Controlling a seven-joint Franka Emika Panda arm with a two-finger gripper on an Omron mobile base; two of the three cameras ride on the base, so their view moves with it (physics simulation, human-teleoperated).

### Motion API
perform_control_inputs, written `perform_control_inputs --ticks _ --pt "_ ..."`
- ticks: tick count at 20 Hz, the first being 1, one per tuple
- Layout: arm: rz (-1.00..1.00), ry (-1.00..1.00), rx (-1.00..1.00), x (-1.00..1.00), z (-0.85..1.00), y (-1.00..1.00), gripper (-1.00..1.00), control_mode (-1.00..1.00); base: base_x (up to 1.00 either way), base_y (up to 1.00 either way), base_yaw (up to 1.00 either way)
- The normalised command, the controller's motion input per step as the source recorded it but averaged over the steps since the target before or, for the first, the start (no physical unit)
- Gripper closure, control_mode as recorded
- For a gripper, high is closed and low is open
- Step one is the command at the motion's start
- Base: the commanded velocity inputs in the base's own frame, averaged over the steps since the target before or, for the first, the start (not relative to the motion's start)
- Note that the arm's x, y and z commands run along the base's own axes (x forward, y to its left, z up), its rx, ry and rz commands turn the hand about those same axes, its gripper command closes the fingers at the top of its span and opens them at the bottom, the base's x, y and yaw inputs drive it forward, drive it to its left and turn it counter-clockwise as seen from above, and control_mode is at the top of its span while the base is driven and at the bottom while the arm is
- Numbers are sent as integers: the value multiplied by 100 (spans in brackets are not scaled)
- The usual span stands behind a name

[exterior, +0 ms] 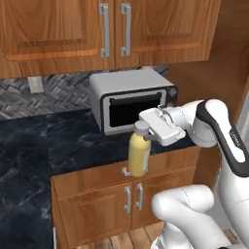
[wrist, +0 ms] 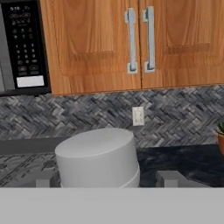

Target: There is a wine glass and glass cup on the dining counter. Place the wine bottle next to the wine glass and the juice bottle next to the glass cup.

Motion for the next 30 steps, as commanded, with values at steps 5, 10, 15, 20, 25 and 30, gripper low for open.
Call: perform_control_inputs --ticks 5,10,15,20,25,30 --pt "0 0 0 0 0 0 100 100 0 9 -93" --pt "0 0 0 0 0 0 100 100 0 9 -95" --pt "0 0 0 0 0 0 100 100 0 8 -95" --pt "0 0 0 0 0 0 100 100 0 6 -97" --pt "0 0 0 0 0 0 100 100 0 5 -96" --pt "0 0 0 0 0 0 100 100 31 5 -65"
